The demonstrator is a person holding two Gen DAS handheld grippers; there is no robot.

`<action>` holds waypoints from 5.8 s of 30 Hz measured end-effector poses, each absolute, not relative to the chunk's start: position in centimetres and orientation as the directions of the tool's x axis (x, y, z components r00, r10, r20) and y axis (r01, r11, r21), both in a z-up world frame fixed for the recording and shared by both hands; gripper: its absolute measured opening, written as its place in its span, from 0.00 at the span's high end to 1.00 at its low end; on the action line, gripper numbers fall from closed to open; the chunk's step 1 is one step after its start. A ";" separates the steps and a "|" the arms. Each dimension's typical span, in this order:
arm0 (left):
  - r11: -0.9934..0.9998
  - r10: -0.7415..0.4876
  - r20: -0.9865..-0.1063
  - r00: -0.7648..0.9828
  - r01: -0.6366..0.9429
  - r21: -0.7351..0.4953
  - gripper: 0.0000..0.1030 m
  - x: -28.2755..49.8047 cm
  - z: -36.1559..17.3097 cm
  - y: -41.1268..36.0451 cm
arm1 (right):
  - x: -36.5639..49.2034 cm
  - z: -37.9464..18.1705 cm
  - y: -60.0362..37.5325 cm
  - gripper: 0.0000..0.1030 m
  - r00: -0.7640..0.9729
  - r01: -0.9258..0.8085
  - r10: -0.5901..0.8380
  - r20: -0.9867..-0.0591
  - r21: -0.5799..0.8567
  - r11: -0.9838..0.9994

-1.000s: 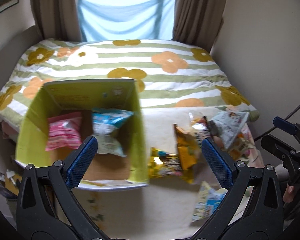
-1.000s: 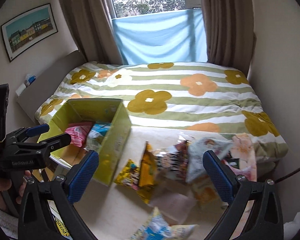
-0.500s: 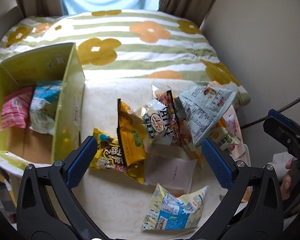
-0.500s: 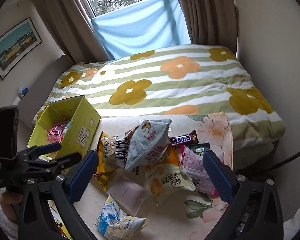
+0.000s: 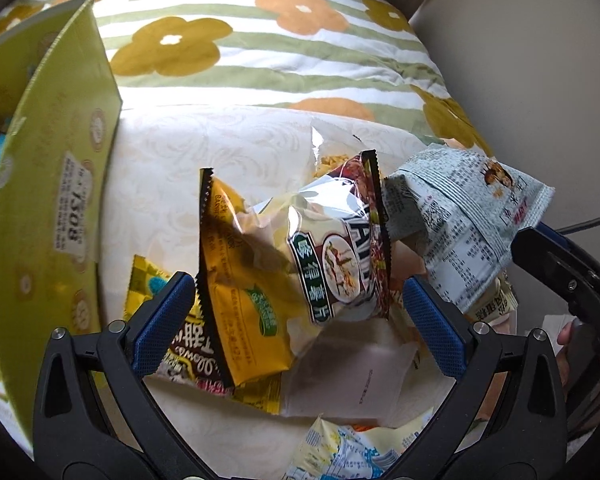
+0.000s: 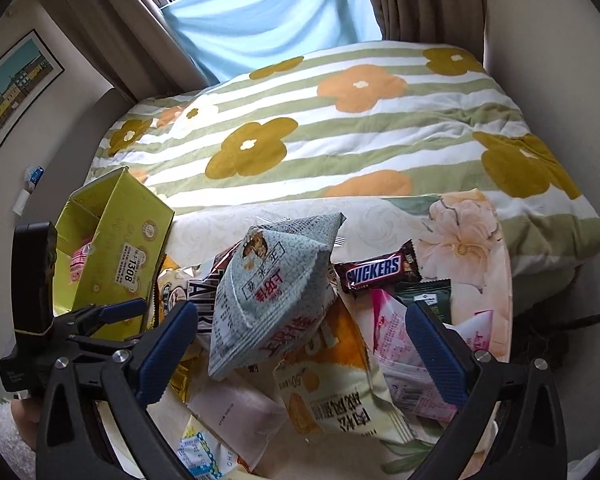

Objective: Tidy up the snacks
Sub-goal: 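Grasp the yellow chip bag with the left tool while the right tool grasps the grey-green bag, then carry both bags into the yellow box and open both tools, then move the left tool to the blue-white bag on the table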

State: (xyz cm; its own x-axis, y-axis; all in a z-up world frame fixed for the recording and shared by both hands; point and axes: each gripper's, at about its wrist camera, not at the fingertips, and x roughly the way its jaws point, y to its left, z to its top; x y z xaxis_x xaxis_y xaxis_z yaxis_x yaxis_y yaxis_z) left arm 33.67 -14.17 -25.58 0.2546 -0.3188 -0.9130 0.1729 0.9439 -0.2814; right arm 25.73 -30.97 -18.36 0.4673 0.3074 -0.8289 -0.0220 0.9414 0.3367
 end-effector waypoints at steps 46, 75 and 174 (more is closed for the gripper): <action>0.898 -0.440 -0.854 0.278 0.160 -0.411 0.50 35.5 -26.1 -13.7 | 28.4 -20.2 -29.8 0.44 0.424 -0.059 0.390 -0.817 0.405 0.912; 0.906 -0.406 -0.690 0.600 0.164 -0.391 0.53 28.0 -10.1 -7.6 | 23.1 -8.6 -28.0 0.45 0.610 -0.234 0.445 -0.655 0.388 0.892; 0.943 -0.321 -0.754 0.573 0.265 -0.201 0.00 19.1 -11.4 -1.8 | 14.4 -7.0 -22.3 0.00 0.672 -0.095 0.189 -0.716 0.170 0.981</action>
State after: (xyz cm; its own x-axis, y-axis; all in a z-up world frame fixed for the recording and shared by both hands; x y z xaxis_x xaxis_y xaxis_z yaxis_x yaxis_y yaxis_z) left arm 19.08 -1.77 -11.35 0.5733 -0.3213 -0.7537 0.2645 0.9432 -0.2008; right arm 14.43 -22.34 -7.03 0.6721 0.1893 -0.7159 -0.0953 0.9808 0.1700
